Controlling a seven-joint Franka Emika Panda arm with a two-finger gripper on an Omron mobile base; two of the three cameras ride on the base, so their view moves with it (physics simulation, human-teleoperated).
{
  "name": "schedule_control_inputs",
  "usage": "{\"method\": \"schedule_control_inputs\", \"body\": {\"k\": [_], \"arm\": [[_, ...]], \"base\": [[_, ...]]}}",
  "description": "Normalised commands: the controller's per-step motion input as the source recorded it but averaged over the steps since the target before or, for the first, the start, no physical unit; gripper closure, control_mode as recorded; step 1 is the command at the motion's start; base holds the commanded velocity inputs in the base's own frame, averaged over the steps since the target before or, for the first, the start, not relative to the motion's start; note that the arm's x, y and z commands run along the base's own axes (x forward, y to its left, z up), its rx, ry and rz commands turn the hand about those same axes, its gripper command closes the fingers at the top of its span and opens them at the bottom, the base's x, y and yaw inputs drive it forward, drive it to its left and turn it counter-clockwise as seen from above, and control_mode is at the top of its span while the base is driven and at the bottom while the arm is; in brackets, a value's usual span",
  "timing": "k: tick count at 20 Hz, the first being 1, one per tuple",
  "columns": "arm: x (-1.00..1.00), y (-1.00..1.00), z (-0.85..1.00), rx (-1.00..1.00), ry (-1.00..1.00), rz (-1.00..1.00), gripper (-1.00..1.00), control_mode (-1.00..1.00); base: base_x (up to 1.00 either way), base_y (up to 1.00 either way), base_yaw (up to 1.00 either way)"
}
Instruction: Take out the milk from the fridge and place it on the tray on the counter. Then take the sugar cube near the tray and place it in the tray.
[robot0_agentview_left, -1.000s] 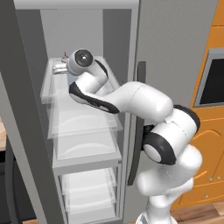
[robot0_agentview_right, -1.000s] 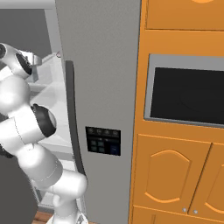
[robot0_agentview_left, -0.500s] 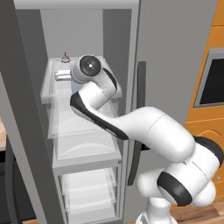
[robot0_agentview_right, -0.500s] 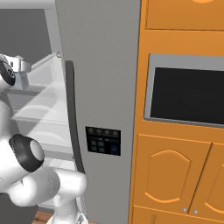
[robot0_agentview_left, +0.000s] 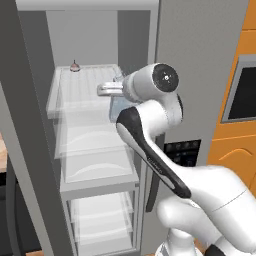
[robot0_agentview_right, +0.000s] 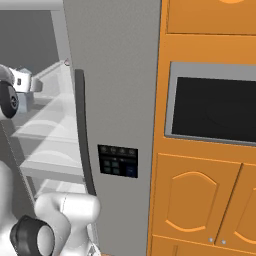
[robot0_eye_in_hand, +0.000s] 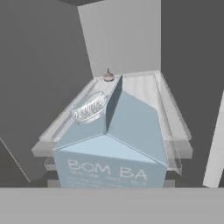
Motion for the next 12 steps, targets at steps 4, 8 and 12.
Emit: {"method": "schedule_control_inputs", "body": {"k": [4, 8, 12], "arm": [[-1.0, -1.0, 0.17, 0.01, -0.02, 0.12, 1.0, -1.0], [-0.81, -1.0, 0.06, 0.01, -0.08, 0.13, 1.0, -1.0], [-0.7, -0.71, 0.13, 0.0, -0.11, 0.02, 1.0, -1.0]], "base": [[0.0, 0.0, 0.0], [0.0, 0.0, 0.0], [0.0, 0.0, 0.0]]}}
